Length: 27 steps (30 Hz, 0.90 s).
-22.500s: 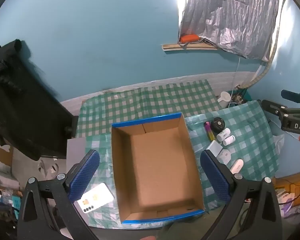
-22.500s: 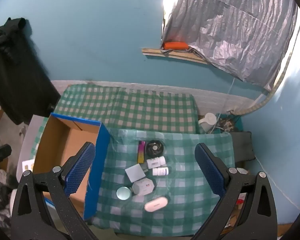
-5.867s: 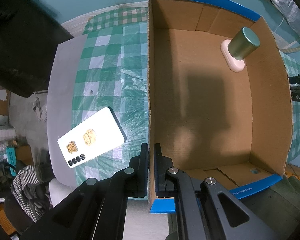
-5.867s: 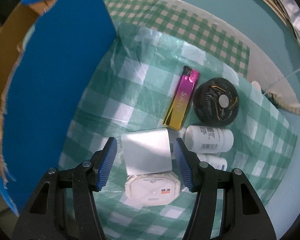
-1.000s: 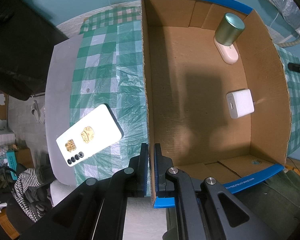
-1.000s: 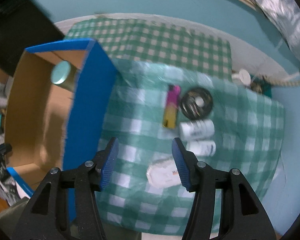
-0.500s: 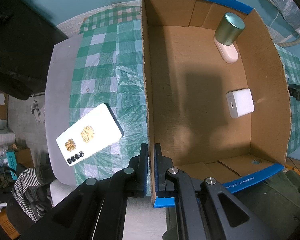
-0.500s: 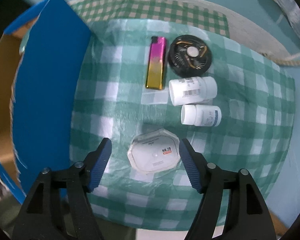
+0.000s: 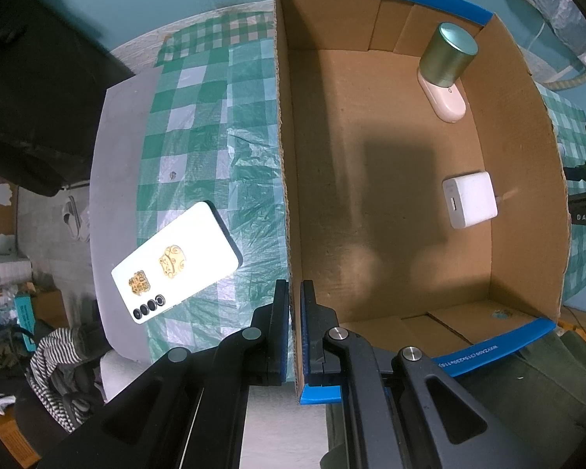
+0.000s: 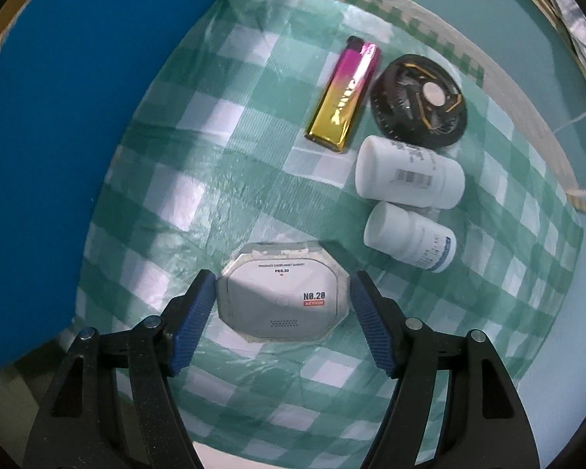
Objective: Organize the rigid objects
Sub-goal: 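Move the right tool back to the white octagonal mask pack and grasp it, then carry the mask pack into the cardboard box and open the right tool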
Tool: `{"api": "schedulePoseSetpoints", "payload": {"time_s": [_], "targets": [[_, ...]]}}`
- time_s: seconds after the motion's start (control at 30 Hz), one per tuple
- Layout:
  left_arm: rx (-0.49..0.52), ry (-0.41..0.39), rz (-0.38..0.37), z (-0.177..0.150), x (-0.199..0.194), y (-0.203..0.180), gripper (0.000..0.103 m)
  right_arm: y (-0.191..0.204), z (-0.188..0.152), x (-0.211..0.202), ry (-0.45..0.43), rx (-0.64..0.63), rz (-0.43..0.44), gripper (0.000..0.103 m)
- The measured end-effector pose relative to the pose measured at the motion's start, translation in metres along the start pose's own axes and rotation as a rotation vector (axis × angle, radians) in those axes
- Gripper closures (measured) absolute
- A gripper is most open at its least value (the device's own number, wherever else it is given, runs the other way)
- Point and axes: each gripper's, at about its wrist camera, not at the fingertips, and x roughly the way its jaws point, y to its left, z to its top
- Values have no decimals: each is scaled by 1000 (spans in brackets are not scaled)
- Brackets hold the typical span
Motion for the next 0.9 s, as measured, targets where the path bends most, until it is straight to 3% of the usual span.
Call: {"api": "schedulePoseSetpoints", "payload": {"time_s": [0.57, 0.9], "targets": [[0, 3, -2, 1, -2, 2, 98, 9, -9, 14, -17, 8, -2, 33], [1, 3, -3, 1, -2, 2, 98, 3, -4, -12, -40, 64, 25, 33]]}}
